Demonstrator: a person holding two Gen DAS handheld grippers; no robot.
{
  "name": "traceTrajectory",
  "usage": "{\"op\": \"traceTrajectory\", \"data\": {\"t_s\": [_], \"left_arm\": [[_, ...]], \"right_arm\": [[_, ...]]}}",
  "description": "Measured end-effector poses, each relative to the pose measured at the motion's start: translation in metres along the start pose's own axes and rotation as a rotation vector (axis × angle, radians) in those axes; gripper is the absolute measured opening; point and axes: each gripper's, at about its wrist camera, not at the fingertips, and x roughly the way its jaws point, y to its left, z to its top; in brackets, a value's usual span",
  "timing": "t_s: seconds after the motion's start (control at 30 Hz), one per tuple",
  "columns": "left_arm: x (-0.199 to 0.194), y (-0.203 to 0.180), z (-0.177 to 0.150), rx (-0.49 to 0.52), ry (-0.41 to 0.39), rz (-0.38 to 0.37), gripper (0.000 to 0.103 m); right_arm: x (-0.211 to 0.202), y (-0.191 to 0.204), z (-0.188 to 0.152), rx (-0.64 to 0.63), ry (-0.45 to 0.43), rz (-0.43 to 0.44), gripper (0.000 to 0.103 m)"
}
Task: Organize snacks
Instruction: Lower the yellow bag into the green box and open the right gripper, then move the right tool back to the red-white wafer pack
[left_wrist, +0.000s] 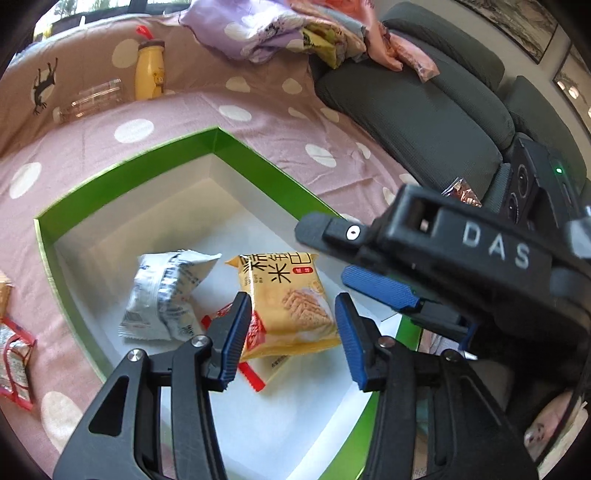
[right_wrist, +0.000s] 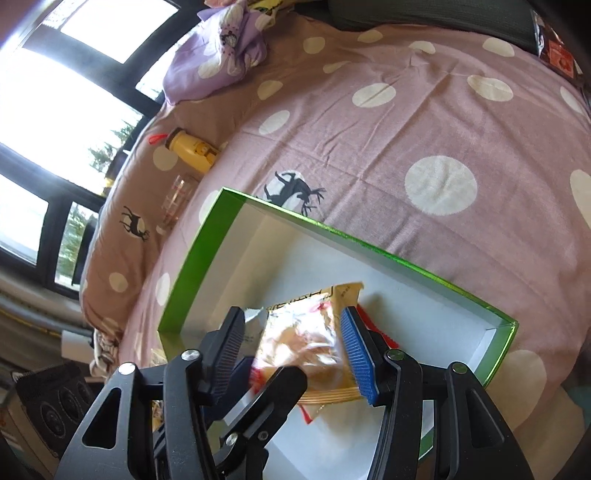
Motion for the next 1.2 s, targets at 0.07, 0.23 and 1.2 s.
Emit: {"op": "traceTrajectory", "data": {"t_s": [0.07,0.23,1.2], "left_arm": [[-0.018,0.003,-0.004,-0.004,-0.045,0.020,0.064],[-0.073,0.027,-0.022,-0.058,-0.144,0.089,0.075],[-0.234,0.194,-0.156,-0.582,-0.407,0.556,0.102]], "right_arm": [[-0.006,0.006,-0.002,-0.019,-0.031,0.011,0.069],[-0.012,0.034,-0.011,-0.114,-0.064,0.044,0.082],[0.071,0.204,-0.157,-0.716,0.120,0.131,0.091]]}}
